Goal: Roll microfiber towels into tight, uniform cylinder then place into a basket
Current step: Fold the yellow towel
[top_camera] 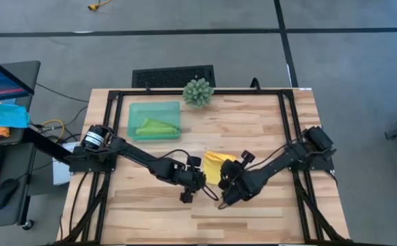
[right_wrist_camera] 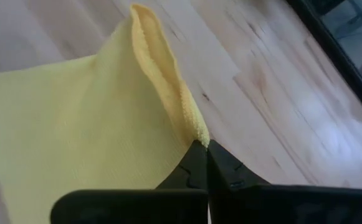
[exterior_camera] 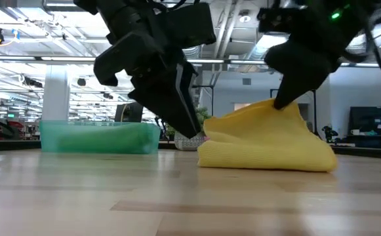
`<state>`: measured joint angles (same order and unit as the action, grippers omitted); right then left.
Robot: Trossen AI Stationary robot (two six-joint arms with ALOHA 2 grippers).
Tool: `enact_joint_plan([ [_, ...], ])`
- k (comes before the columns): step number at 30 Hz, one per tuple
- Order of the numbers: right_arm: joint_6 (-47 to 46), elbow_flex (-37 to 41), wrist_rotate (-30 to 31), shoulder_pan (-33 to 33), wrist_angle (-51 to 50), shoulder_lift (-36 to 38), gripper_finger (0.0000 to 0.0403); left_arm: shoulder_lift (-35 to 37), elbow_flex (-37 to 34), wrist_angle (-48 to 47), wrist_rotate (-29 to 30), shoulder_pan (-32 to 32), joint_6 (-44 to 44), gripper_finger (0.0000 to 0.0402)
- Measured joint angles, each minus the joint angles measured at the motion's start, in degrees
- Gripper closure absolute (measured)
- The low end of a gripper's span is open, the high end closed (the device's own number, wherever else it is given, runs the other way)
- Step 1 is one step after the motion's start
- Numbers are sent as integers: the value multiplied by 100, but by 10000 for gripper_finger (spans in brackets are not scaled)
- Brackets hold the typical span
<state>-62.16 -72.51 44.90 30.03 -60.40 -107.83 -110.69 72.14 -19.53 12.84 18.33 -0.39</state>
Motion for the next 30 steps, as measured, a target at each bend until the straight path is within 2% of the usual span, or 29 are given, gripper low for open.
enact_joint_plan([
  [4,332,0,-289,-297,130,0,394,0,0,271,2,0,153,250],
  [14,372,0,-826,-587,243,-26,389,0,-43,1083,0,-151,737,250],
  [23,372,0,-1204,-580,267,-26,380,-4,-1154,2899,-7,-339,321,263],
  [30,425,2,-1359,-580,269,-26,362,-4,-1322,3040,-170,-343,165,281],
])
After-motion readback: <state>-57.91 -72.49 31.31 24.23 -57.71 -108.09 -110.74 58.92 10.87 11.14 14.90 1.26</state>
